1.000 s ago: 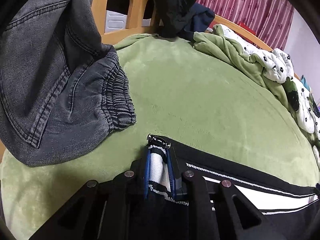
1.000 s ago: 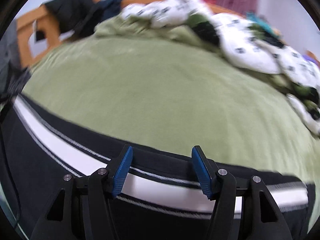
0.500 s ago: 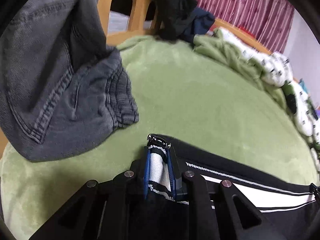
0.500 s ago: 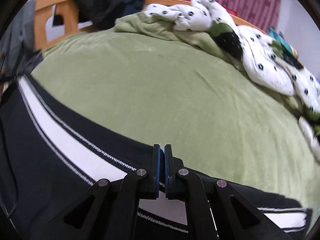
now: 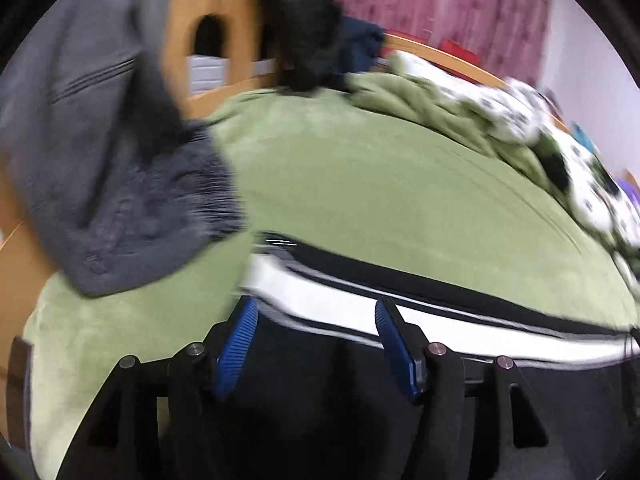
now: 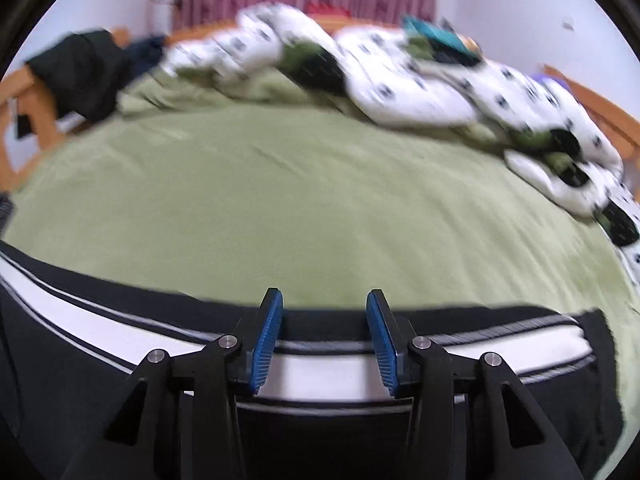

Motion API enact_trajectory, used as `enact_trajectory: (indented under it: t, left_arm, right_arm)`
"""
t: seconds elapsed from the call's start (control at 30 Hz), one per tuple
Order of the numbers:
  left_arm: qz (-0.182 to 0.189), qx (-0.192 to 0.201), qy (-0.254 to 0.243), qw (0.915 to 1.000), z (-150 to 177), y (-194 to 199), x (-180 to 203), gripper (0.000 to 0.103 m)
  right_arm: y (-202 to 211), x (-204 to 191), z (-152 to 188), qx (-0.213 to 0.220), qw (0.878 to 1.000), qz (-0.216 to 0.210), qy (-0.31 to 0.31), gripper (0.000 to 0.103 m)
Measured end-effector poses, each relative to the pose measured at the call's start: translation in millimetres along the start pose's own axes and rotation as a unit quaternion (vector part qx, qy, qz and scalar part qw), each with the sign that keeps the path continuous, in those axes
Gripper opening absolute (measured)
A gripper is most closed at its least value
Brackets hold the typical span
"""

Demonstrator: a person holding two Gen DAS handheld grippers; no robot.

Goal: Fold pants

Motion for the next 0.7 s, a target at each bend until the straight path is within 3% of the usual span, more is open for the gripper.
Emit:
enact_trajectory:
  t: [0.07,0.1,0.23,0.27,0.37,0.4,0.47,0.6,0.7]
  left_arm:
    - [0.02,-0.008,-0.037,0.9991,3.7,-6.8,35.1,0.06]
    - [0.023,-0.011,-0.058,0.998,6.2,-13.7,53.1,0.061]
    - [-0.027,-0.044,-0.102,0.9934,20.2,-55.2,78.2,0.062]
    - [-0.038,-0.053,-0.094,0.9934,23.3,-65.1,73.7,0.064]
    - [-0.011,-0.051,-0.038,0.9979,19.9,-62.2,56.8,0.065]
    - [-0.022,-0.054,-0.028,0.9979,19.0,-56.2,54.1,0.063]
    - [-0.024,-0.063,-0.033,0.9972,23.1,-41.3,57.3,0.063]
    - [0.086,-0.045,-0.092,0.9911,54.1,20.1,94.4,0.064]
    - [0.135,-0.059,-0.131,0.9803,97.4,49.7,117.7,0.069]
  right_arm:
    - [-21.0,5.1,7.9,-0.022,1.0,0.0,0.01,0.039]
    - [-20.5,5.1,9.2,-0.011,1.0,0.001,0.013,0.039]
    - [-26.0,5.1,3.6,0.008,1.0,0.017,0.02,0.039]
    - [-30.3,5.2,0.7,0.008,1.0,0.017,0.021,0.039]
    - [-38.9,10.6,-2.2,-0.005,1.0,0.021,0.002,0.039]
    - [-37.7,10.7,-3.0,-0.005,1.0,0.02,0.001,0.039]
    - [-25.3,10.5,-4.4,-0.005,1.0,0.025,-0.005,0.039]
    - [32.9,4.2,10.8,0.024,0.998,-0.04,-0.048,0.041]
    - [67.3,-1.6,36.5,0.025,0.997,-0.063,-0.04,0.048]
Point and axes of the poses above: each gripper's, at about its wrist camera, not at the fingertips, and y roughly against the way its jaws point, x to its right, z to its underside, the point moved 5 cm from there along -y, roughly the way its jaws point, and after that the axes turned 3 degrees about y, right-handed, at the moved point
